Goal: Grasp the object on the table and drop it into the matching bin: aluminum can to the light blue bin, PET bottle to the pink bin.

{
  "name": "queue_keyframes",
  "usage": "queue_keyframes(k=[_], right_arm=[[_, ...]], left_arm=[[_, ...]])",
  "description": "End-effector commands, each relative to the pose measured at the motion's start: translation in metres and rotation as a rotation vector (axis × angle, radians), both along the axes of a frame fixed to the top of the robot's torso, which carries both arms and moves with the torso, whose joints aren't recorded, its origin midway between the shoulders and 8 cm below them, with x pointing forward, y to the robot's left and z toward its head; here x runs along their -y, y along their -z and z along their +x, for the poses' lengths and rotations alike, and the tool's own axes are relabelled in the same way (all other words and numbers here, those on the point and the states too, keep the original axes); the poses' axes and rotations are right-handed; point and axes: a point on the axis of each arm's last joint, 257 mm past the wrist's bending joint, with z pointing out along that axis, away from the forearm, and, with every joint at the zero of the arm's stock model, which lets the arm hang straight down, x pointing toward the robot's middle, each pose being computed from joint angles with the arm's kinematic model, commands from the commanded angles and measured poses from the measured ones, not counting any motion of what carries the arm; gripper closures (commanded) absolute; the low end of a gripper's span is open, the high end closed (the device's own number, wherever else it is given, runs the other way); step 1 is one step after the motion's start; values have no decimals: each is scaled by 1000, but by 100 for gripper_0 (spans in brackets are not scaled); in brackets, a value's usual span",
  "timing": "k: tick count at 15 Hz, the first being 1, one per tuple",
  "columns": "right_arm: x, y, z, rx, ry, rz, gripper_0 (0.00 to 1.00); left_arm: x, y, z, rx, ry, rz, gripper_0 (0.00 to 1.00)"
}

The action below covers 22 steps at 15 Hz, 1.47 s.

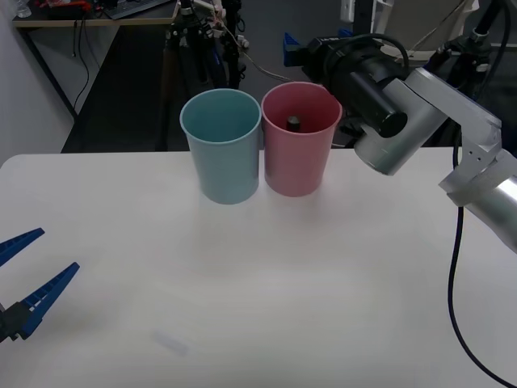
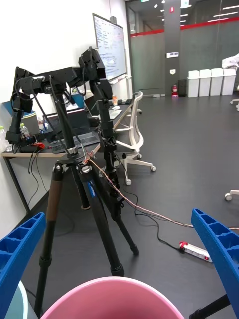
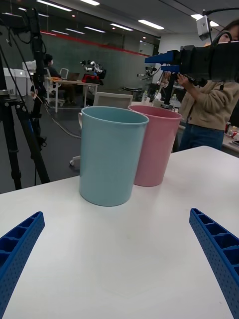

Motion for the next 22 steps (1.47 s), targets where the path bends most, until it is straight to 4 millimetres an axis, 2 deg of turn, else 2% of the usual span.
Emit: queue_keyframes(k=[1,5,7,12,19,22], right_arm=[[2,-3,0,5,1,-1,0],[8,-10,-2,25,4,-24,0],[9,-14,-10,30,-12,-22,0],[13,-23,-64,48,-110,-37,0],[32,-14,-160,84,-276,-61,0],[39,-5,-183,96,-324,-48,0]], left_arm=[[0,0,0,0,0,0,0],[0,0,0,0,0,0,0],[0,0,0,0,0,0,0],[0,0,0,0,0,0,0],[0,0,0,0,0,0,0],[0,0,0,0,0,0,0]])
